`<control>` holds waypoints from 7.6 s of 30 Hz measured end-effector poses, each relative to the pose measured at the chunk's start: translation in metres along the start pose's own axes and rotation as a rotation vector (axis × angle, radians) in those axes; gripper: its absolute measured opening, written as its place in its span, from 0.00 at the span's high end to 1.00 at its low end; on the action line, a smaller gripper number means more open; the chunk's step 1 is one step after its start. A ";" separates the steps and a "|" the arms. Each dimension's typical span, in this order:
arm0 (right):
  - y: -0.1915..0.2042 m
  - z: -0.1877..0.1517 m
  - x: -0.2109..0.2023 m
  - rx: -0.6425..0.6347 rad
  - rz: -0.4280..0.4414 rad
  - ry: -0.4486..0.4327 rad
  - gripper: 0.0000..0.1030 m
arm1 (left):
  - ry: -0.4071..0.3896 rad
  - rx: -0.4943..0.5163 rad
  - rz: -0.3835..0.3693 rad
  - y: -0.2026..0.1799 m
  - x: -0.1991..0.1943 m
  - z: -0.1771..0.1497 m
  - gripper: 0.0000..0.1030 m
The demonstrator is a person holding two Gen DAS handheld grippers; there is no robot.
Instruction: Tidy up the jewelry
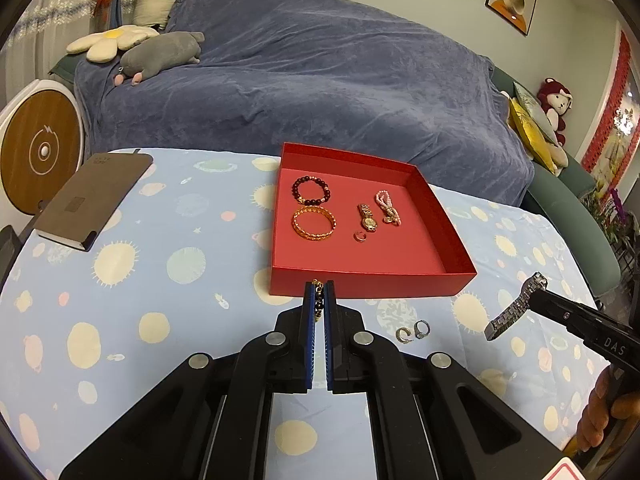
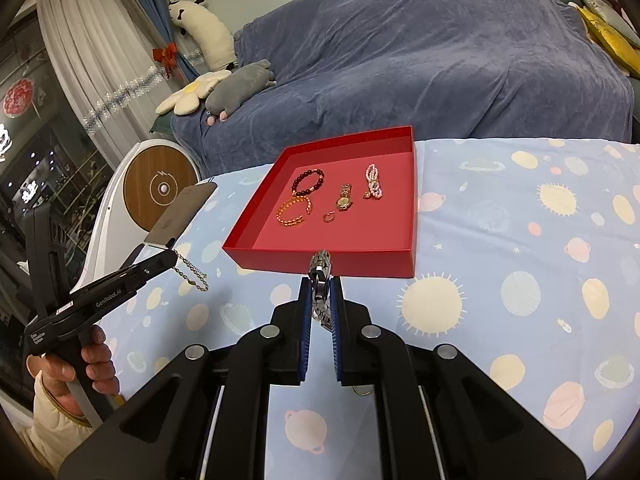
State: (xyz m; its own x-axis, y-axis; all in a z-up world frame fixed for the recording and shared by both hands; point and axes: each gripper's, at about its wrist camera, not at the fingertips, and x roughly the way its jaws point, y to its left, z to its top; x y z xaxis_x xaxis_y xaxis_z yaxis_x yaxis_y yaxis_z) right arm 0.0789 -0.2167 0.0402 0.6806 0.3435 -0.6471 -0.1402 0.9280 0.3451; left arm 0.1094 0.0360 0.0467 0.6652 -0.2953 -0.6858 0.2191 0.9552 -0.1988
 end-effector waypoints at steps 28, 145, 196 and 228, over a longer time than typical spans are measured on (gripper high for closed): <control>-0.001 -0.013 0.029 -0.021 -0.039 0.084 0.92 | 0.041 0.035 0.000 -0.007 0.013 -0.010 0.98; -0.005 0.089 0.061 -0.079 -0.082 -0.032 0.98 | 0.000 0.091 -0.111 -0.022 0.067 0.073 0.98; -0.004 -0.056 0.041 -0.039 -0.141 0.142 0.66 | 0.034 0.082 0.098 -0.011 0.034 -0.016 0.49; -0.001 -0.084 0.066 -0.130 -0.218 0.184 0.66 | 0.121 0.132 0.140 -0.028 0.062 -0.048 0.48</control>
State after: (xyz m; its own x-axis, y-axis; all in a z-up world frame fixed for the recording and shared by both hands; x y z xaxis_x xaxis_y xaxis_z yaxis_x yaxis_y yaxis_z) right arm 0.0636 -0.1831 -0.0603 0.5652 0.1436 -0.8123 -0.1044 0.9893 0.1023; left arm 0.1101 -0.0085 -0.0235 0.6073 -0.1483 -0.7805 0.2277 0.9737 -0.0078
